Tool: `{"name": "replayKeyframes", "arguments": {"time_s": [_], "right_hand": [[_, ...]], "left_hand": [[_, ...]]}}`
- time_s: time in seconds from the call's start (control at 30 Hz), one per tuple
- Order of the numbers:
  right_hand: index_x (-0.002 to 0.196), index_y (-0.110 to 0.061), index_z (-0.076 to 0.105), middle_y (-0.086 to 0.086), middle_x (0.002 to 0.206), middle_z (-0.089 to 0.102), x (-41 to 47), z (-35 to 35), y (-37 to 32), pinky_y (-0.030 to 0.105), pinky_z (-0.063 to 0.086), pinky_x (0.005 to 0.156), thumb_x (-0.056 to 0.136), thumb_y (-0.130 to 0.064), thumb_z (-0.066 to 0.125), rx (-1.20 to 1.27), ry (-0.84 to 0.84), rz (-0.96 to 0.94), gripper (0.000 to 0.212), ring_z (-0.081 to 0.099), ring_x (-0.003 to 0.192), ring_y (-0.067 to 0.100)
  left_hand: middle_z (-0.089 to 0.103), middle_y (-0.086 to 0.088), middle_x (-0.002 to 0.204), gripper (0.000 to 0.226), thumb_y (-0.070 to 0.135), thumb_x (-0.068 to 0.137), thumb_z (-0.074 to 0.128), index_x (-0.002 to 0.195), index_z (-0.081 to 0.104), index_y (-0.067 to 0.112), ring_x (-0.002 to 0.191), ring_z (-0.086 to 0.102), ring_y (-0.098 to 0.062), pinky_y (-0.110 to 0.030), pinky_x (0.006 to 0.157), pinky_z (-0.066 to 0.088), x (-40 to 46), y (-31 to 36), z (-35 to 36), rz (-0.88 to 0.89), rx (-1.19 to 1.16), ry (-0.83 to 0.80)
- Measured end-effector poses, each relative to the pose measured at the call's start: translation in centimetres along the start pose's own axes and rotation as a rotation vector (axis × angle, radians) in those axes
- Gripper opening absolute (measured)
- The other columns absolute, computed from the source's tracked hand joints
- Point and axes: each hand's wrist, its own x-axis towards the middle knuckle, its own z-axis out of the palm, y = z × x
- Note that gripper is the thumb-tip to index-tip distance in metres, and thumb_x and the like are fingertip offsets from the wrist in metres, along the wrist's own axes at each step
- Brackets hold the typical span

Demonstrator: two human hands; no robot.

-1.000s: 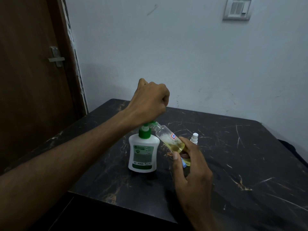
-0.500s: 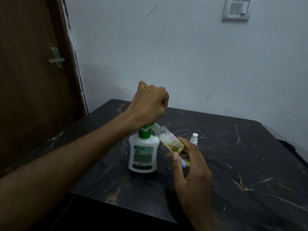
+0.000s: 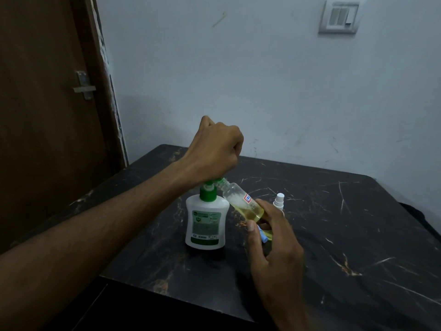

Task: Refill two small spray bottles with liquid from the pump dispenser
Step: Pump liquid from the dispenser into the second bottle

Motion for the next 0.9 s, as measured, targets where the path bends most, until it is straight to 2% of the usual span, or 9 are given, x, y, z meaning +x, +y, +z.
{"name": "replayKeyframes", "arguments": {"time_s": [0.2, 0.3, 0.47, 0.63, 0.9], "right_hand": [[0.136, -0.015, 0.063, -0.006, 0.119, 0.069, 0.04, 0.07, 0.22, 0.003, 0.043, 0.090, 0.099, -0.025, 0.059, 0.000, -0.012, 0.005, 0.038, 0.065, 0.107, 0.004], [0.136, -0.016, 0.063, -0.006, 0.118, 0.069, 0.03, 0.17, 0.27, 0.004, 0.044, 0.089, 0.099, -0.023, 0.061, -0.007, -0.016, 0.011, 0.038, 0.066, 0.106, 0.005], [0.136, -0.016, 0.063, -0.007, 0.117, 0.068, -0.02, 0.10, 0.14, 0.003, 0.043, 0.088, 0.097, -0.020, 0.062, -0.007, -0.016, 0.002, 0.039, 0.064, 0.104, 0.002], [0.135, -0.015, 0.063, -0.006, 0.117, 0.069, 0.00, 0.13, 0.17, 0.003, 0.043, 0.087, 0.097, -0.020, 0.062, -0.008, -0.014, 0.010, 0.038, 0.065, 0.104, 0.005], [0.134, -0.016, 0.064, -0.006, 0.114, 0.068, -0.06, 0.16, 0.08, 0.004, 0.043, 0.088, 0.097, -0.022, 0.063, -0.007, -0.012, 0.009, 0.038, 0.066, 0.102, 0.005]], "left_hand": [[0.072, 0.008, 0.075, 0.027, 0.001, 0.072, 0.056, 0.077, 0.074, 0.021, 0.075, 0.063, -0.016, -0.041, 0.099, 0.035, 0.35, 0.10, 0.17, 0.001, -0.003, -0.007], [0.072, 0.009, 0.075, 0.025, 0.002, 0.074, 0.058, 0.075, 0.073, 0.022, 0.076, 0.064, -0.015, -0.043, 0.101, 0.035, 0.02, 0.15, 0.50, -0.001, -0.020, -0.018], [0.070, 0.007, 0.073, 0.025, 0.002, 0.071, 0.054, 0.074, 0.071, 0.021, 0.072, 0.062, -0.017, -0.042, 0.096, 0.036, 0.27, 0.01, -0.06, 0.022, 0.011, 0.010], [0.073, 0.008, 0.077, 0.027, 0.001, 0.072, 0.057, 0.076, 0.074, 0.021, 0.076, 0.065, -0.015, -0.043, 0.102, 0.035, 0.14, 0.26, 0.26, 0.008, -0.036, -0.012], [0.070, 0.008, 0.074, 0.023, 0.004, 0.075, 0.057, 0.075, 0.072, 0.022, 0.074, 0.062, -0.015, -0.044, 0.099, 0.037, 0.30, -0.08, -0.17, 0.025, -0.012, -0.002]]}}
